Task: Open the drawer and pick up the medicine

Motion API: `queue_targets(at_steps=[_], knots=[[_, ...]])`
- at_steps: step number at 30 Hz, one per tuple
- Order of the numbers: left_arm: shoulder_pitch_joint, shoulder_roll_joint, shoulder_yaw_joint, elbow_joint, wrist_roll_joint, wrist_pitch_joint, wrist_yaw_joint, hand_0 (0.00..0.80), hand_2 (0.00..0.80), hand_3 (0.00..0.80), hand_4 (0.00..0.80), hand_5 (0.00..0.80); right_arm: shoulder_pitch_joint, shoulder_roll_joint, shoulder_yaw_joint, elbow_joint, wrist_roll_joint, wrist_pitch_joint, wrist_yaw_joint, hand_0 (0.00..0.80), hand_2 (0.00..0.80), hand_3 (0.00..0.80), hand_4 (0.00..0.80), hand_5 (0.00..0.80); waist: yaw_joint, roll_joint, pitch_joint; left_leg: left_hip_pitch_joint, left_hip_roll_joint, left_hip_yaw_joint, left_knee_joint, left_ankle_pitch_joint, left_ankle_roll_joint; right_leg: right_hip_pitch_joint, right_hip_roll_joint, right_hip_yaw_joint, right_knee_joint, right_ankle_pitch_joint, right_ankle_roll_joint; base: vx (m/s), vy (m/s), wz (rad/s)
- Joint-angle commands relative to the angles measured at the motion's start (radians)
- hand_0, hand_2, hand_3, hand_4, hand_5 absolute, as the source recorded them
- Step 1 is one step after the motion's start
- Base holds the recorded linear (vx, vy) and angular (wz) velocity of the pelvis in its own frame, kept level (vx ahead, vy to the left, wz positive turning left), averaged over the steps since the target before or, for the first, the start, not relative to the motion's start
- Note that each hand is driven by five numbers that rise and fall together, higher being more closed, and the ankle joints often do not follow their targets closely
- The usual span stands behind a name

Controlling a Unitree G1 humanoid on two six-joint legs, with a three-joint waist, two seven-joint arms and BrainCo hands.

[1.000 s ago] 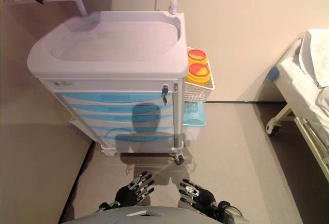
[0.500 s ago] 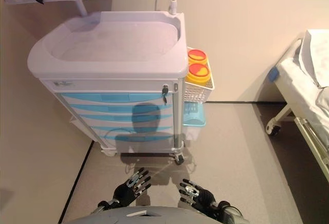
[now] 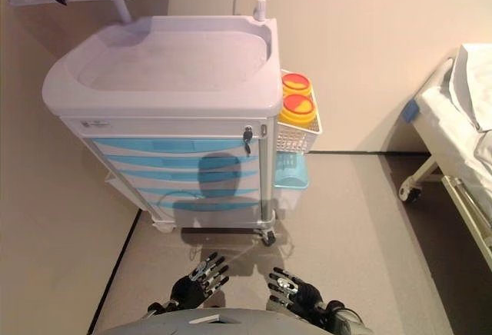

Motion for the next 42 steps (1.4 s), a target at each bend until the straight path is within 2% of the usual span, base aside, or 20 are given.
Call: queue_targets(at_steps=[1,5,10,14,21,28,29,30,35,38,42], knots=[[-0.071,-0.020,0.030,0.000,-0.081,0.014,-0.037,0.000,0.000,0.000,0.000,0.000,-0.053,0.027,-0.008,0.016,0.025,-0.041,0.038,0.000,0.000,0.000,0.000,0.000,0.015,-0.034,0.047,0.028,-0.042,0.010,0.014,-0.072,0.051,-0.040,-0.046,-0.020,0.051,0.046,0.011,0.077,0.029,0.01],[-0.065,-0.022,0.055,0.002,-0.136,0.024,-0.017,0.000,0.000,0.000,0.000,0.000,-0.047,0.029,-0.021,-0.007,0.058,-0.048,0.022,0.000,0.000,0.000,0.000,0.000,0.012,-0.039,0.073,0.002,-0.038,0.001,0.076,-0.086,0.058,-0.069,-0.053,-0.004,0.140,0.009,0.001,0.052,0.033,0.01],[-0.091,-0.022,0.085,-0.005,-0.242,0.055,0.036,0.000,0.000,0.000,0.000,0.000,-0.048,0.024,-0.027,-0.045,0.106,-0.065,-0.001,0.000,0.000,0.000,0.000,0.000,0.009,-0.047,0.150,-0.090,-0.051,-0.027,0.230,-0.128,0.076,-0.156,-0.050,0.012,0.298,-0.052,-0.028,-0.010,0.025,0.04],[-0.129,-0.031,0.101,-0.028,-0.332,0.079,0.027,0.000,0.000,0.000,0.000,0.000,-0.044,0.016,-0.034,-0.087,0.130,-0.077,-0.020,0.000,0.000,0.000,0.000,0.000,0.006,-0.047,0.205,-0.184,-0.058,-0.040,0.308,-0.149,0.082,-0.252,-0.056,0.026,0.388,-0.082,-0.037,-0.075,0.041,0.15],[-0.172,-0.045,0.126,-0.103,-0.521,0.101,-0.013,0.000,0.000,0.000,0.000,0.000,-0.013,0.007,-0.037,-0.218,0.146,-0.057,-0.083,0.000,0.000,0.000,0.000,0.000,-0.016,-0.063,0.281,-0.380,-0.059,-0.029,0.500,-0.192,0.095,-0.458,-0.057,0.059,0.575,-0.120,-0.058,-0.060,0.064,-0.03],[-0.244,-0.031,0.185,-0.154,-0.679,0.105,-0.013,0.000,0.000,0.000,0.000,0.000,0.014,-0.026,-0.037,-0.302,0.145,-0.040,-0.074,0.000,0.000,0.000,0.000,0.000,-0.039,-0.083,0.321,-0.536,-0.052,-0.017,0.623,-0.226,0.104,-0.624,-0.031,0.082,0.687,-0.139,-0.066,-0.018,0.054,-0.07],[-0.270,-0.027,0.204,-0.151,-0.712,0.109,-0.004,0.000,0.000,0.000,0.000,0.000,0.011,-0.033,-0.039,-0.314,0.145,-0.029,-0.069,0.000,0.000,0.000,0.000,0.000,-0.048,-0.086,0.326,-0.568,-0.053,-0.019,0.645,-0.230,0.105,-0.658,-0.024,0.090,0.706,-0.140,-0.068,0.054,0.084,-0.04],[-0.293,-0.022,0.221,-0.152,-0.741,0.110,-0.009,0.000,0.000,0.000,0.000,0.000,0.013,-0.041,-0.040,-0.324,0.142,-0.021,-0.058,0.000,0.000,0.000,0.000,0.000,-0.056,-0.087,0.331,-0.583,-0.053,-0.023,0.677,-0.264,0.101,-0.677,-0.018,0.102,0.741,-0.171,-0.061,0.057,0.096,-0.09],[-0.381,0.015,0.274,-0.166,-0.831,0.077,-0.028,0.000,0.000,0.000,0.000,0.000,0.012,-0.079,-0.039,-0.357,0.144,0.020,-0.035,0.000,0.000,0.000,0.000,0.000,-0.083,-0.085,0.343,-0.660,-0.062,-0.027,0.735,-0.278,0.106,-0.757,-0.002,0.122,0.781,-0.173,-0.063,0.019,0.098,-0.10],[-0.448,0.070,0.303,-0.181,-0.902,0.064,-0.018,0.000,0.000,0.000,0.000,0.000,0.004,-0.115,-0.040,-0.370,0.150,0.043,-0.025,0.000,0.000,0.000,0.000,0.000,-0.099,-0.081,0.349,-0.701,-0.067,-0.025,0.763,-0.283,0.109,-0.800,0.006,0.136,0.793,-0.165,-0.063,-0.009,0.110,-0.10],[-0.534,0.139,0.329,-0.180,-0.955,0.054,0.018,0.000,0.000,0.000,0.000,0.000,-0.006,-0.147,-0.033,-0.374,0.153,0.042,-0.011,0.000,0.000,0.000,0.000,0.000,-0.113,-0.081,0.356,-0.735,-0.063,-0.017,0.784,-0.287,0.107,-0.835,0.009,0.144,0.802,-0.158,-0.063,-0.023,0.072,-0.09]])
